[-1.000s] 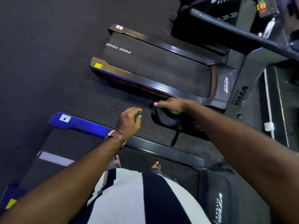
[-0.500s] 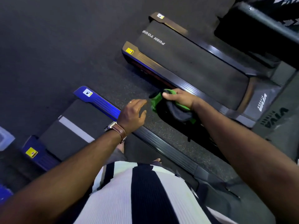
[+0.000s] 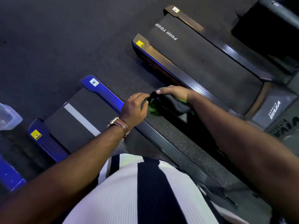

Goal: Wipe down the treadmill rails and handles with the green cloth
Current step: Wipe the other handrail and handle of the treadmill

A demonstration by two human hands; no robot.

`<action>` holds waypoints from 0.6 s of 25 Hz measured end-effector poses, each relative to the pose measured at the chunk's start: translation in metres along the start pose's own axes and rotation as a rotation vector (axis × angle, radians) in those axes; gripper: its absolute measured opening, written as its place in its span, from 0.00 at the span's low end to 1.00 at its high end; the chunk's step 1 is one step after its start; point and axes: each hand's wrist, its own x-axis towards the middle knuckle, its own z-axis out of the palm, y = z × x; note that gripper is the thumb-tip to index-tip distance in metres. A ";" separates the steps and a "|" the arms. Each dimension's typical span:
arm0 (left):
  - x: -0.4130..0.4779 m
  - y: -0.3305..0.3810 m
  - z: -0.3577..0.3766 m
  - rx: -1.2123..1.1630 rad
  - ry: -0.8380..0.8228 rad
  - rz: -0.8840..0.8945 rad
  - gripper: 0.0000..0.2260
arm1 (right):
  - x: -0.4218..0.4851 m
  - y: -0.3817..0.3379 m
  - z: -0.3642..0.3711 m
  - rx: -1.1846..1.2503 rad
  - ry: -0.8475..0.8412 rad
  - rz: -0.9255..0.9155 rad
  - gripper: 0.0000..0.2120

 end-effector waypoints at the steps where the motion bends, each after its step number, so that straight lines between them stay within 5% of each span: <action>1: 0.002 0.000 0.001 -0.008 0.002 -0.010 0.11 | -0.010 0.005 0.003 -0.102 0.081 -0.105 0.20; 7: 0.038 0.027 0.005 -0.243 -0.078 -0.026 0.08 | -0.088 0.078 0.084 -1.301 0.798 -0.132 0.32; 11: 0.055 0.027 0.016 -0.245 -0.231 0.055 0.08 | -0.070 0.091 0.115 -1.320 1.044 -0.104 0.30; 15: 0.060 0.012 0.017 -0.423 -0.320 -0.043 0.10 | -0.045 0.072 0.123 -1.371 1.188 -0.177 0.28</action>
